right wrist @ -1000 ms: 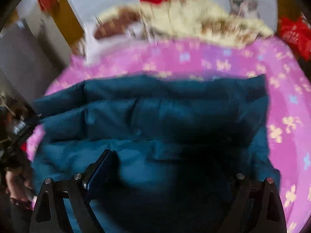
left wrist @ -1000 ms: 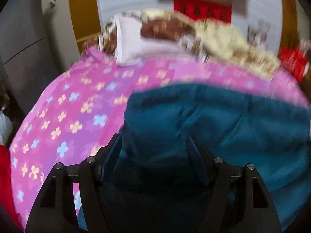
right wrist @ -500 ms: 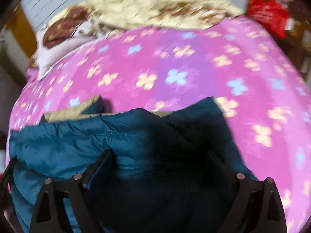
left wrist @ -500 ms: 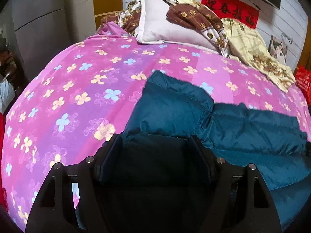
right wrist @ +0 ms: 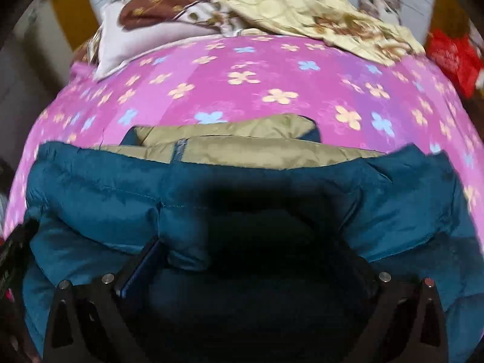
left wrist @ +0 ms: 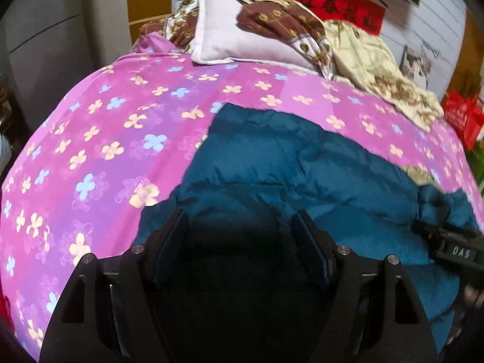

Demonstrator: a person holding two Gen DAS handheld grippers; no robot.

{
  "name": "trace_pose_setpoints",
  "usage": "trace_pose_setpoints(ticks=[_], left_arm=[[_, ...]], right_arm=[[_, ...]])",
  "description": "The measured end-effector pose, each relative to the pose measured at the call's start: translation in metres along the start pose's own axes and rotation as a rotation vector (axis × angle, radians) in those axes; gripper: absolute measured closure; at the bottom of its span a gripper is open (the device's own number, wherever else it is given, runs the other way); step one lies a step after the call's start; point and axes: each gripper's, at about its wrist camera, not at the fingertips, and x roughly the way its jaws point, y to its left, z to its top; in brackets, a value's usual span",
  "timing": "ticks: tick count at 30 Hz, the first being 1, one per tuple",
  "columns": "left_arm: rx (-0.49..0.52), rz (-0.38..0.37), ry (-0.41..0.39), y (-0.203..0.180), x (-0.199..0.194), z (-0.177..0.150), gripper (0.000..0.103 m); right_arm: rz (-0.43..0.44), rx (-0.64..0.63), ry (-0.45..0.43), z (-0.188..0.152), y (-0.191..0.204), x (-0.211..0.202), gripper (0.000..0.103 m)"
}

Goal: Fold large clothes

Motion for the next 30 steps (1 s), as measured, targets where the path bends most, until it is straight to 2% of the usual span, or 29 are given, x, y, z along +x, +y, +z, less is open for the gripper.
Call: trace_pose_setpoints(ticks=[3, 7, 11, 13, 15, 16, 18, 19, 24, 30], left_arm=[[0.020, 0.031, 0.004, -0.005, 0.000, -0.004, 0.030], [0.018, -0.020, -0.022, -0.010, -0.018, -0.004, 0.030], [0.094, -0.075, -0.019, -0.034, -0.030, -0.011, 0.030], [0.167, -0.060, -0.002, -0.051, -0.023, -0.020, 0.029], [0.218, -0.018, -0.018, -0.060, -0.016, -0.030, 0.025], [0.214, -0.024, -0.027, -0.060, -0.014, -0.030, 0.024], [0.185, -0.053, -0.018, -0.054, -0.008, -0.030, 0.023], [0.176, -0.063, -0.017, -0.052, -0.005, -0.030, 0.022], [0.174, -0.075, -0.035, -0.054, -0.002, -0.034, 0.021], [0.159, -0.090, -0.044, -0.052, -0.001, -0.036, 0.020]], right_arm=[[0.007, -0.005, -0.038, -0.003, 0.000, -0.014, 0.002], [0.052, 0.002, -0.196, -0.024, -0.006, -0.081, 0.004], [0.035, -0.020, -0.249, -0.065, -0.026, -0.126, 0.004], [0.018, 0.008, -0.236, -0.086, -0.045, -0.125, 0.003], [0.014, 0.042, -0.165, -0.100, -0.066, -0.101, 0.000], [0.018, 0.050, -0.146, -0.107, -0.076, -0.087, 0.000], [0.048, 0.009, -0.253, -0.119, -0.080, -0.086, 0.000], [0.045, -0.002, -0.273, -0.121, -0.079, -0.084, 0.000], [0.044, 0.008, -0.326, -0.129, -0.079, -0.082, 0.000], [0.036, 0.000, -0.334, -0.132, -0.076, -0.081, 0.000]])
